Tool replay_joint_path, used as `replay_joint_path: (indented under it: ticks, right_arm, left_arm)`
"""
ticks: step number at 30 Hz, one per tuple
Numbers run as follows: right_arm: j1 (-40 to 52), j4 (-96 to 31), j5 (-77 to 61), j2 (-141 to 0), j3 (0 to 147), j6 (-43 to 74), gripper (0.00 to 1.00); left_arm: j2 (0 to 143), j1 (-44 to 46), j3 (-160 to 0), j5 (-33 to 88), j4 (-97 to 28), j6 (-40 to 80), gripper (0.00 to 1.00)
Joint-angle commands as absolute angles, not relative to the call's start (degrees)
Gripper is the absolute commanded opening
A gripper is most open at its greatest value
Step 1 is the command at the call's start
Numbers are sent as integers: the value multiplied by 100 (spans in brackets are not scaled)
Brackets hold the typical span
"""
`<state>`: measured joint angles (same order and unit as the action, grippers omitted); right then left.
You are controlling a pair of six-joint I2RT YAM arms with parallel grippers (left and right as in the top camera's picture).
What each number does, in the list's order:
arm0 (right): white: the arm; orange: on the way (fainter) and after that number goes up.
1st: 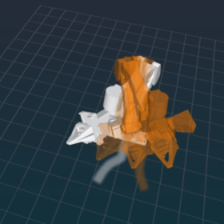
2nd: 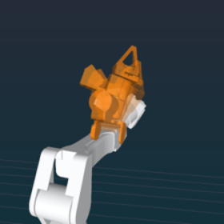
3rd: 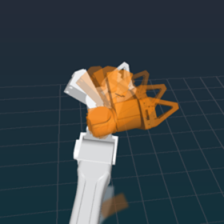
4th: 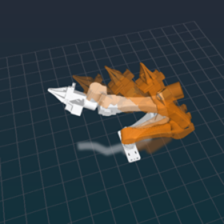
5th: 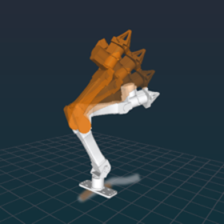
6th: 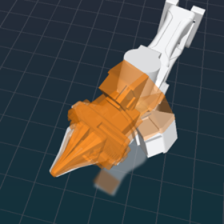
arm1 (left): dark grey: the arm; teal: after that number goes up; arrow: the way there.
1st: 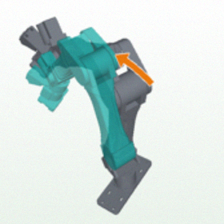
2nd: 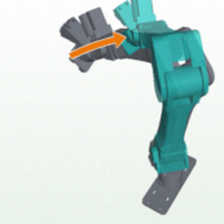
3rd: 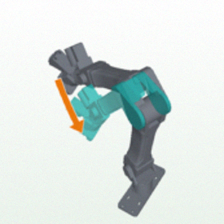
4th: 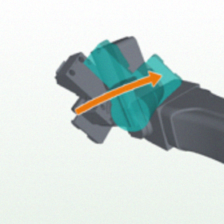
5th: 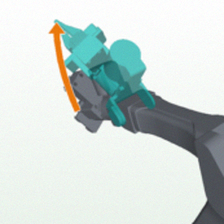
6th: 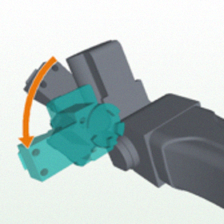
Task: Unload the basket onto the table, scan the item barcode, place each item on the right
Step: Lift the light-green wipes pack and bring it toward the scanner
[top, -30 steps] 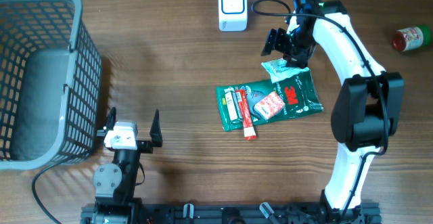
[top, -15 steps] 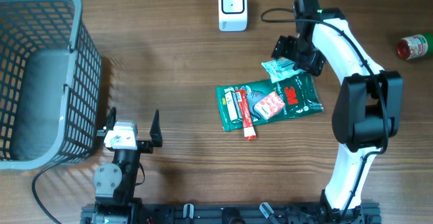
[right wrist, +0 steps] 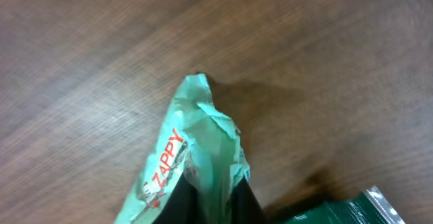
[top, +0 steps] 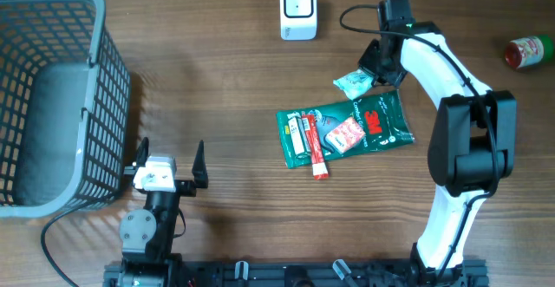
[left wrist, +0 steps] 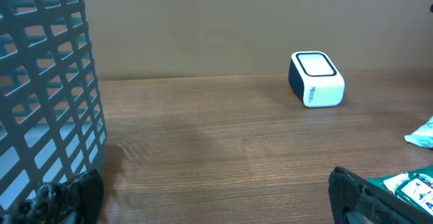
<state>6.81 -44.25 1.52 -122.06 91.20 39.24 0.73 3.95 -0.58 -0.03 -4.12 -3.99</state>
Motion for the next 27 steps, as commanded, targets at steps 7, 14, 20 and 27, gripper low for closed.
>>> replay_joint_path:
  ticks: [7,14,20,27]
  right_arm:
    - [668,-5966,14,-10783,9688,4305,5]
    - [668,-8047,-1431,-9480,9686,7404,5]
    - [668,-9216,-1802,-9494,9664,7470,5]
    - [679,-9216,-2921,-9496,9273,7207,4]
  left_arm:
    - [27,373,-32,84,-429,-366,100]
    - [27,373,-32,84,-429,-366,100]
    - [27,373,-32,84,-429,-366,100]
    - [27,373,-32,84,-429,-366,100]
